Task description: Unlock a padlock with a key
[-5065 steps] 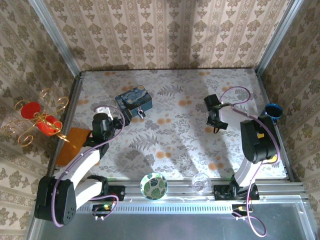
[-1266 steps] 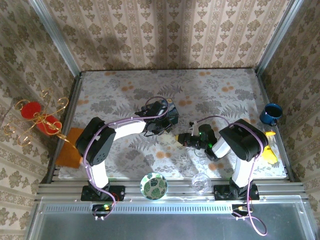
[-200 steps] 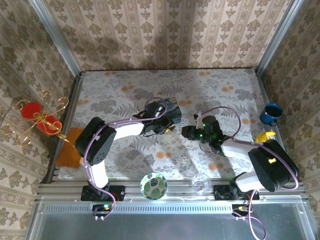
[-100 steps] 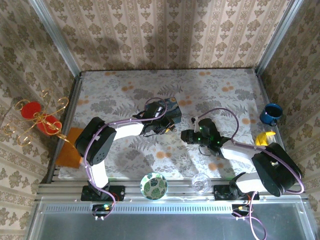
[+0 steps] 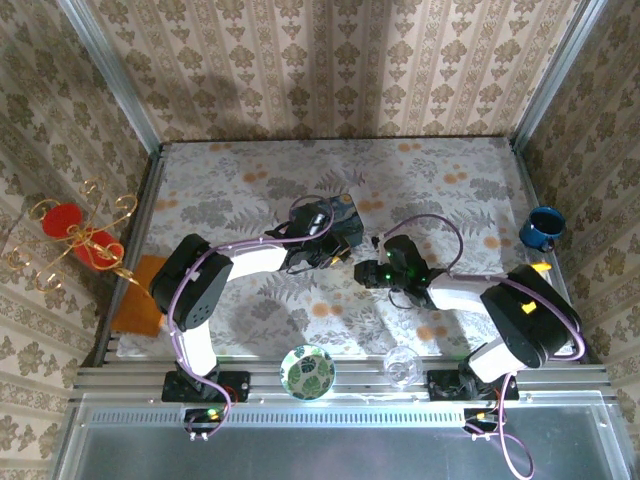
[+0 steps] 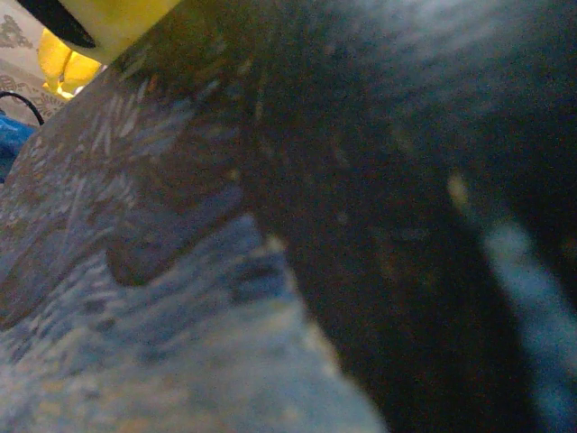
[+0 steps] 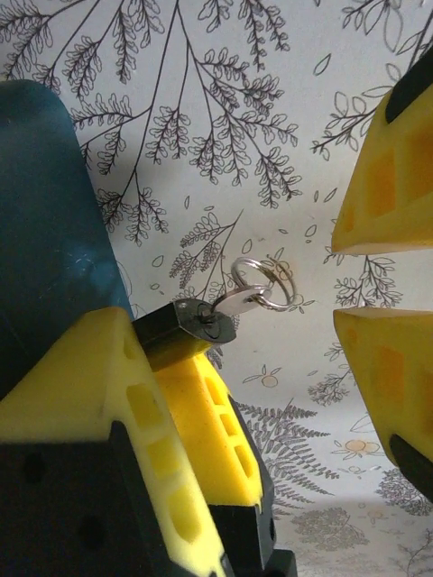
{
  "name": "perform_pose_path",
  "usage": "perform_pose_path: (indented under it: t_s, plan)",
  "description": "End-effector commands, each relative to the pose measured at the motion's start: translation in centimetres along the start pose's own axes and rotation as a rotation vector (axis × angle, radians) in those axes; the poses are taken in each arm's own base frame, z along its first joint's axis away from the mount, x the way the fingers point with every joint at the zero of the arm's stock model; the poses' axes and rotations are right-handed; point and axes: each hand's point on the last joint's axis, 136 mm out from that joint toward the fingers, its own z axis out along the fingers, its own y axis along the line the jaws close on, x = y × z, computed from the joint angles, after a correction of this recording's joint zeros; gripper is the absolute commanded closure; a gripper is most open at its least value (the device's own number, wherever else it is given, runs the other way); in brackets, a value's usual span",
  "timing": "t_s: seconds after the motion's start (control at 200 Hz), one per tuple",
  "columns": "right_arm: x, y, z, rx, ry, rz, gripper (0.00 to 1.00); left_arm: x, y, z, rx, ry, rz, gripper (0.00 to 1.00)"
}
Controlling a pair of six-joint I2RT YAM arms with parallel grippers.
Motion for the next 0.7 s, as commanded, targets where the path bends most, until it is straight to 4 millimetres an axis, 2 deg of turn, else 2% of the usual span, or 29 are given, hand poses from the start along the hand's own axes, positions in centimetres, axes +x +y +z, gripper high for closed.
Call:
perform_pose_path:
  t_s: [0.0, 0.465, 0.695]
  plan:
    - [-1.8, 1.0, 0.4, -0.026, -0.056, -0.007, 0.78, 1.5, 1.0, -0.1, -0.012, 0.081, -0.043, 1.00]
    - [-3.6, 0.2, 1.0, -0.057, -0.077, 0.037, 0.75, 1.6, 1.0, -0.4, -0.005, 0.084, -0.038, 1.00]
    - [-3.8, 0.8, 1.3, -0.111, -0.079, 0.045, 0.76, 1.6, 0.9, -0.4, -0.003, 0.085, -0.037, 1.00]
